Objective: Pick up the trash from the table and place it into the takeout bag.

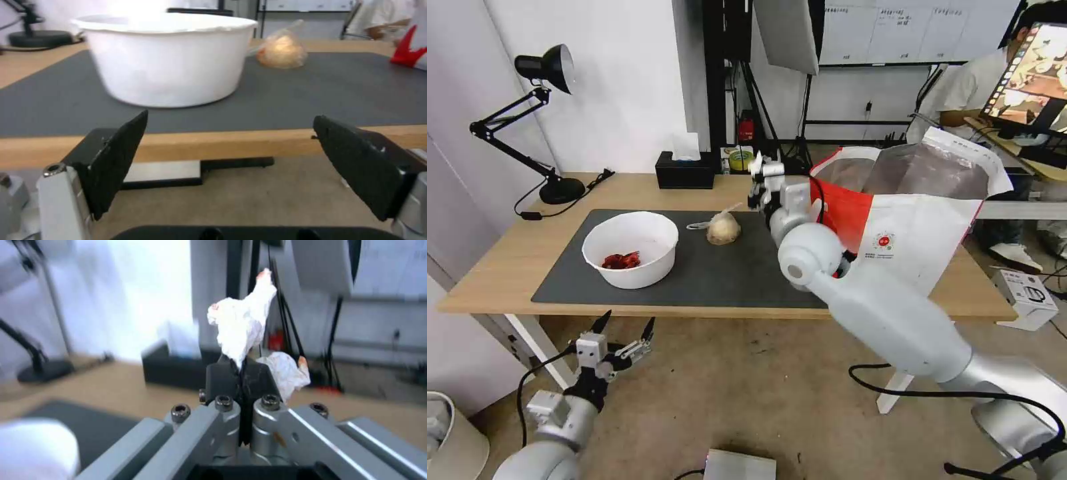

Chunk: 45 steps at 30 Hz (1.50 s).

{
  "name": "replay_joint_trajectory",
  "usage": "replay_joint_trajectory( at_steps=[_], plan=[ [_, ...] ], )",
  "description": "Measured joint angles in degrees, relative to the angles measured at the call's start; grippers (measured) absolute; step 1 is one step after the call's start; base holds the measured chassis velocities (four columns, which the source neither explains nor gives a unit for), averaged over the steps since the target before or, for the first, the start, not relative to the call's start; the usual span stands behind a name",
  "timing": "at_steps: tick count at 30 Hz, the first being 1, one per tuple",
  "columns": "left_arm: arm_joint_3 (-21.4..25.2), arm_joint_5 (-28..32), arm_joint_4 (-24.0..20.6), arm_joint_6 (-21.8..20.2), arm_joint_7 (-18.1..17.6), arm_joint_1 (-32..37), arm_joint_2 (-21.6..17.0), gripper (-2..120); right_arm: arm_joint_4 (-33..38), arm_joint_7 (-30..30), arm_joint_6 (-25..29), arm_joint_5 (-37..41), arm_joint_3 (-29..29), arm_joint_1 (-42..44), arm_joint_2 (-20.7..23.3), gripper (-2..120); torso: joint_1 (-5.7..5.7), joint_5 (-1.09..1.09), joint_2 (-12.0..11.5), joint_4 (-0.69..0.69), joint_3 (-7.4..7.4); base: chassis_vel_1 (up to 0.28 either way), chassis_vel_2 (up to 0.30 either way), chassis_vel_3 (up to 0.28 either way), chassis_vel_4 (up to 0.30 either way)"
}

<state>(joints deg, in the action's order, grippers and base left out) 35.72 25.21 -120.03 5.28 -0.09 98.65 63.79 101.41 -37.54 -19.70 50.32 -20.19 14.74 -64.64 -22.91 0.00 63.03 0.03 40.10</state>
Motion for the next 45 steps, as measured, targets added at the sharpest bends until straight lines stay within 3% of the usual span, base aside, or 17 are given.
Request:
replay_joint_trajectory(
  at_steps=[7,17,23,45],
  plan=[
    [-0.2,-0.8,-0.4,0.1,0.0,0.7,0.6,100,0.4,3.4,9.6,-14.6,3.5,3.5,4.0,0,0.00,0.01,0.0,-0.04,0.00,0.000,0.000,0.000,0.000],
    [-0.5,-1.2,-0.7,0.1,0.0,1.1,0.7,100,0.1,0.8,11.4,-22.4,8.7,7.5,8.6,0,0.00,0.01,0.0,-0.04,0.01,0.000,0.000,0.000,0.000],
    [-1.0,-1.6,-0.5,0.1,0.0,1.1,0.8,100,2.9,-4.9,8.1,-18.0,11.1,10.6,11.1,0,0.00,0.01,0.0,-0.04,0.00,0.000,0.000,0.000,0.000],
    [-2.5,-3.2,-0.9,0.0,0.1,1.1,1.7,100,9.3,-11.8,6.1,-3.8,16.6,15.0,15.7,0,0.00,0.00,0.0,-0.03,0.00,0.000,0.000,0.000,0.000]
  ],
)
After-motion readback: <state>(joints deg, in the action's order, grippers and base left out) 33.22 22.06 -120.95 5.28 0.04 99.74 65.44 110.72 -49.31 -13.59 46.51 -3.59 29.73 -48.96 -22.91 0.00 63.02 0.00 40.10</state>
